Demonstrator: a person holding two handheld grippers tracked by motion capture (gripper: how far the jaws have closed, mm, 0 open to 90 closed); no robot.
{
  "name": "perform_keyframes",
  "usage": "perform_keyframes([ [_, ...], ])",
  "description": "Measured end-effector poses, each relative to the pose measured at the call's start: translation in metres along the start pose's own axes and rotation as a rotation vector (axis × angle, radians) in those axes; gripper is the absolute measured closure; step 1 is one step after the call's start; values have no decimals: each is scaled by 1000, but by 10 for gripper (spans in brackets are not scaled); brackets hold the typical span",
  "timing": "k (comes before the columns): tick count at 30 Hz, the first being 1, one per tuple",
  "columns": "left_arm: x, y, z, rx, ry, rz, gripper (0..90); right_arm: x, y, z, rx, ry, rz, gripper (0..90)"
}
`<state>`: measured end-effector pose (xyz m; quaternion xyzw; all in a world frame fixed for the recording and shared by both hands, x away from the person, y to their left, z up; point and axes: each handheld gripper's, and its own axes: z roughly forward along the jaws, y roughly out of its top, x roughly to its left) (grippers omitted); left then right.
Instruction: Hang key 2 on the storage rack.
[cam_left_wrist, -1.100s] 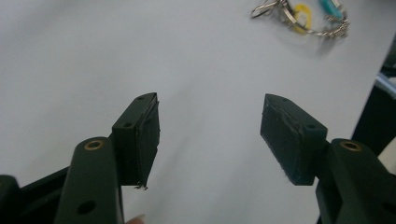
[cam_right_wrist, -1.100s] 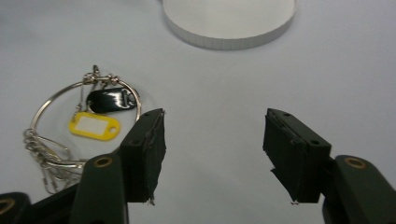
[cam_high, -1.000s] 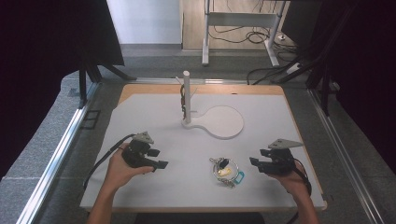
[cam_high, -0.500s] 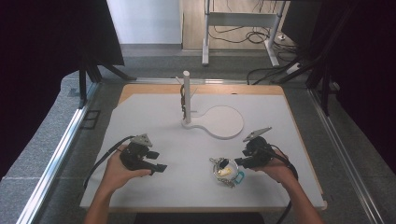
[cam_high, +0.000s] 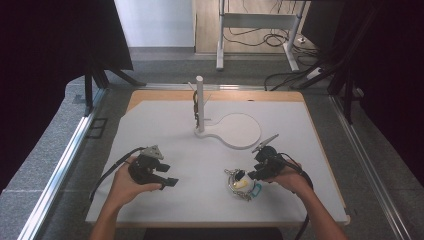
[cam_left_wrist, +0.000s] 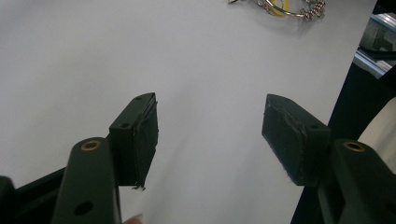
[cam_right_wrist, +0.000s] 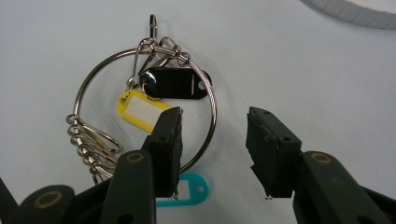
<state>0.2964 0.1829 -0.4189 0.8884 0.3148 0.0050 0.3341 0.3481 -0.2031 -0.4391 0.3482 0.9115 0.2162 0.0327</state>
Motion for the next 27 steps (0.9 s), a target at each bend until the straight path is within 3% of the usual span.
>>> perform_keyframes([
  [7, 1, -3, -1, -3, -3, -8, 363, -2, 7, 12, 55, 19, 0, 605],
  [10, 6, -9, -2, -9, 7, -50, 363, -2, 10, 18, 89, 24, -9, 643],
  [11, 7, -9, -3, 0, 12, -36, 363, -2, 11, 19, 97, 27, -11, 660],
  [14, 5, -10, -6, -34, 12, -36, 368, -2, 13, 22, 122, 29, -16, 722],
  [21, 5, -11, -8, -45, 21, -33, 369, 0, 16, 29, 173, 25, -26, 819],
  [27, 5, -11, -7, -35, 27, -33, 369, -4, 18, 26, 191, 62, 8, 862],
])
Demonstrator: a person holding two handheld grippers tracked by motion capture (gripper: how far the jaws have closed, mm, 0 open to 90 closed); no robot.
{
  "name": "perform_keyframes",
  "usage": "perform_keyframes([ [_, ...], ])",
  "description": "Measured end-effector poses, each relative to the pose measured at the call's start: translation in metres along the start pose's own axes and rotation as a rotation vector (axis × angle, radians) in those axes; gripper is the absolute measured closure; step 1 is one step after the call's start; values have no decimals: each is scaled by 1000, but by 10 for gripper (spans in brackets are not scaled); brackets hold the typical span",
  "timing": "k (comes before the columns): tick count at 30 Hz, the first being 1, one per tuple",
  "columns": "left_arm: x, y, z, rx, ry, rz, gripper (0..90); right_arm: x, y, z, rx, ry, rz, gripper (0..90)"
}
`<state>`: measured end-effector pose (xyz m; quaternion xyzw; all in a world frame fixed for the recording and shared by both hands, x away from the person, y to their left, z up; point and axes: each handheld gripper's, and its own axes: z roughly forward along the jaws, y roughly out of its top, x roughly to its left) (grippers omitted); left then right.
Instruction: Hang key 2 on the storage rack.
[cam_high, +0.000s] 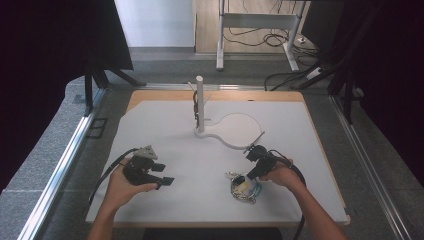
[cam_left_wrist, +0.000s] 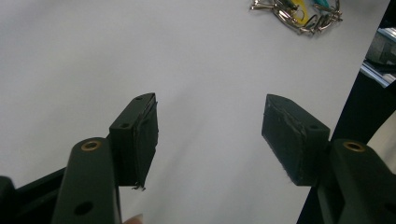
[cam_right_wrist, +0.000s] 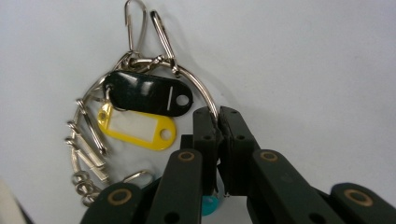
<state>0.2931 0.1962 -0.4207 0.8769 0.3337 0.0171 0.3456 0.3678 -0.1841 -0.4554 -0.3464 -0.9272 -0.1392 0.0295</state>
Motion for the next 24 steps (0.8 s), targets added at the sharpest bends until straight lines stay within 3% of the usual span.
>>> perform_keyframes([
  [4, 0, 0, 1, 7, 3, 3, 369, -1, 0, -11, -23, 14, 1, 867],
  [11, 0, 0, 1, 12, 11, 9, 369, 2, 4, -33, -76, -18, -26, 870],
  [24, -1, -3, -2, -4, 34, 13, 369, 2, 10, -71, -157, -31, -9, 877],
])
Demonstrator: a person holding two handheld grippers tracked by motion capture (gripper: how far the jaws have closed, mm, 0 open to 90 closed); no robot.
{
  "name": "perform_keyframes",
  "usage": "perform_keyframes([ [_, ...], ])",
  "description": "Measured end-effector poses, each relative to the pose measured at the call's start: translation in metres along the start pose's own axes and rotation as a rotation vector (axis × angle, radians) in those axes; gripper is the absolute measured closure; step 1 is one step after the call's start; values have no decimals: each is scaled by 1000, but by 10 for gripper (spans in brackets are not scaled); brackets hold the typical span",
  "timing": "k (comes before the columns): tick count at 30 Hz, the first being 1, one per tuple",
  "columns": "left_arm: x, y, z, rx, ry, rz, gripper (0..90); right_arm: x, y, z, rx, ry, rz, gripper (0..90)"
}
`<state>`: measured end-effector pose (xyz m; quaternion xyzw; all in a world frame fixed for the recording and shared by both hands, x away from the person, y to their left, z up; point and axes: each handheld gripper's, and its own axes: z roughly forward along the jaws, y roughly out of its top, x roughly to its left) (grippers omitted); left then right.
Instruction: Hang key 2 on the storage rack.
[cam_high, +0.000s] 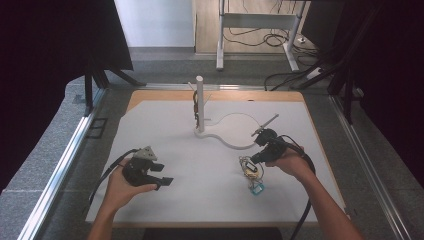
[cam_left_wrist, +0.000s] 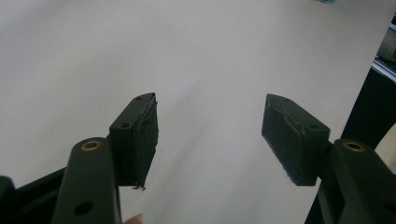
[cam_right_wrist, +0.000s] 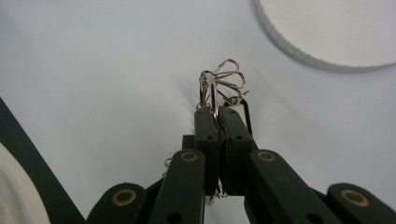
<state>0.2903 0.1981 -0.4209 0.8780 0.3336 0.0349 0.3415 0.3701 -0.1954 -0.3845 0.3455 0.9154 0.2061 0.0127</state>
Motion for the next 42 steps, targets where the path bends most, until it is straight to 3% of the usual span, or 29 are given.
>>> perform_keyframes([
  [9, 0, -1, 1, -1, 7, 2, 369, -2, 15, -24, -57, -2, 3, 878],
  [22, 0, -1, 0, -1, 9, 10, 367, -2, 42, -43, -95, -4, -1, 878],
  [32, 0, -2, -1, -2, 7, 9, 366, -4, 54, -47, -111, -1, 3, 878],
  [36, 6, -7, 0, -3, 1, -29, 366, -5, 57, -46, -109, 1, 7, 878],
  [42, 8, -8, -2, -18, -8, -41, 366, -8, 60, -49, -108, 2, 11, 878],
])
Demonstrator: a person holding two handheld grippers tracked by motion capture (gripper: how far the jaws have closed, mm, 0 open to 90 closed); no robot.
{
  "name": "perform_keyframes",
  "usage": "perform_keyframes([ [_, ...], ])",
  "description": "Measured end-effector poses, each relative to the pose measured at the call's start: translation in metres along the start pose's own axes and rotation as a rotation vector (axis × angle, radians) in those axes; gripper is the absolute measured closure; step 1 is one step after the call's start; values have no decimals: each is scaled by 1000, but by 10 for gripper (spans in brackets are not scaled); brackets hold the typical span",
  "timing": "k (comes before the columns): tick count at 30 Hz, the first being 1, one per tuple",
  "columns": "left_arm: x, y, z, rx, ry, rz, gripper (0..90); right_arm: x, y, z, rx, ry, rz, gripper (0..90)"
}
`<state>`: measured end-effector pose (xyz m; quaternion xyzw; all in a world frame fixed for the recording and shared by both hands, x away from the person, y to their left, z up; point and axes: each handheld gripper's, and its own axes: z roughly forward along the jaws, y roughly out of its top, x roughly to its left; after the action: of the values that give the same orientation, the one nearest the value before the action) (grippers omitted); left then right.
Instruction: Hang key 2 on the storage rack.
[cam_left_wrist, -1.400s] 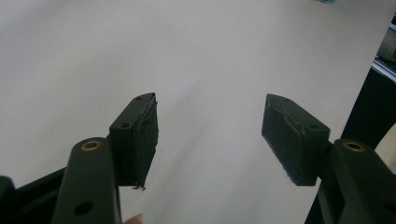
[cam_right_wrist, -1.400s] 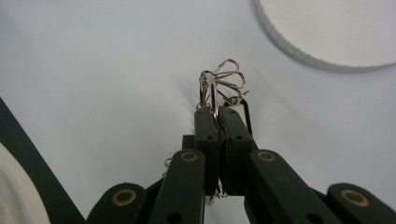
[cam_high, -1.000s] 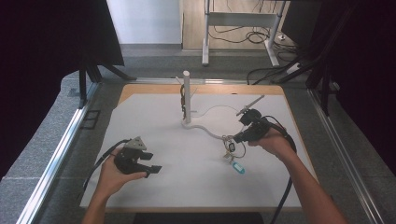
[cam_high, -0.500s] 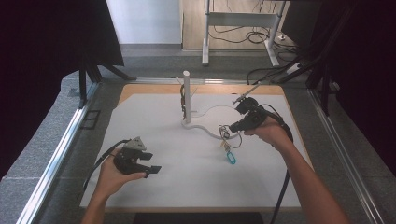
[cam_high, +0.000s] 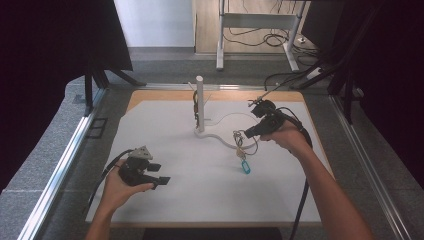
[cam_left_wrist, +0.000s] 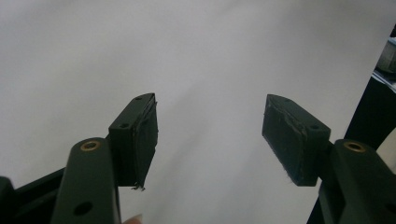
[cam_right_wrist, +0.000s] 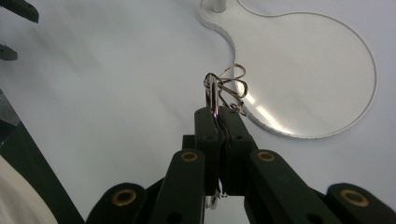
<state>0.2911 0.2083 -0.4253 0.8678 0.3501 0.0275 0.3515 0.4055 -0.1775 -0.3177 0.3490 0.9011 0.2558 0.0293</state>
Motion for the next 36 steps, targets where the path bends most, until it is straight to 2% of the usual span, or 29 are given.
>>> perform_keyframes([
  [11, -2, 0, -1, -16, -8, -19, 366, -2, 16, -6, -1, 1, 0, 879],
  [36, 0, 0, -5, -27, -11, -16, 365, -13, 59, -23, -5, -15, 13, 879],
])
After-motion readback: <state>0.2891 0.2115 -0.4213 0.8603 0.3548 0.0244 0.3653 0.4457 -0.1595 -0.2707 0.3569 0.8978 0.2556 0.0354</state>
